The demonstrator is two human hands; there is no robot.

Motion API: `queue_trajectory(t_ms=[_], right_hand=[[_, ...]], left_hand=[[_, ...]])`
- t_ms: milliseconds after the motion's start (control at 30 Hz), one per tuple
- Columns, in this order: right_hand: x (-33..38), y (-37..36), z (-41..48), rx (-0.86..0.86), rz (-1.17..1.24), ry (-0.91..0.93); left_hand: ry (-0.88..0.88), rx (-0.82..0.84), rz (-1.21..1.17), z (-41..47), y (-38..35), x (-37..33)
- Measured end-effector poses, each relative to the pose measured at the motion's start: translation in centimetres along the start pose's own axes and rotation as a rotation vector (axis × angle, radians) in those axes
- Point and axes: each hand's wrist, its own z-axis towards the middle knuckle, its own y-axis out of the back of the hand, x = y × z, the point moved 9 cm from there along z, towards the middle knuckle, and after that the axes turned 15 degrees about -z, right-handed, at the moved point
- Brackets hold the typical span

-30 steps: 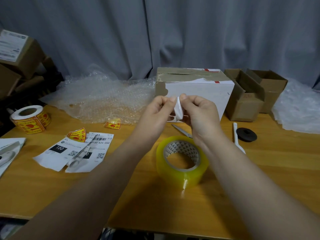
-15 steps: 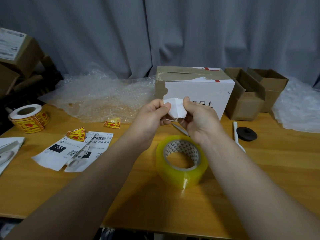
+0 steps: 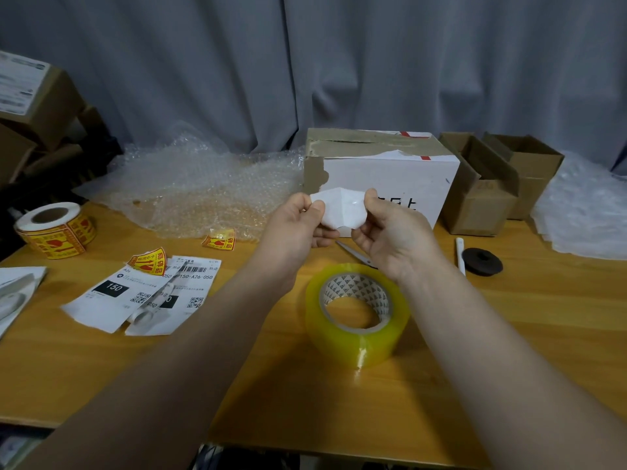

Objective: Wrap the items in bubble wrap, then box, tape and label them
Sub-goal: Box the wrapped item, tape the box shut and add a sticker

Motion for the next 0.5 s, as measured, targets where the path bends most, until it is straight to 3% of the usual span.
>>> queue_trajectory(t_ms=[133, 233, 400, 500], right_hand=[[-0.6, -1.8, -0.8, 0.313, 0.124, -0.081], [-0.7, -2.1, -1.3, 0.410, 0.209, -0.095], [-0.6, -0.8, -0.9, 0.191, -0.125, 0.101], [-0.2, 0.2, -0.9, 0.091, -0.171, 0.119]], left_hand=[[-0.050, -0.013, 0.122, 0.1, -0.2, -0.4], [-0.085, -0.070, 0.169, 0.3, -0.1, -0.8], [-0.148, -0.045, 0.278, 0.4, -0.8, -1.3], [-0.190, -0.047, 0.340, 0.4, -0.8, -2.1]])
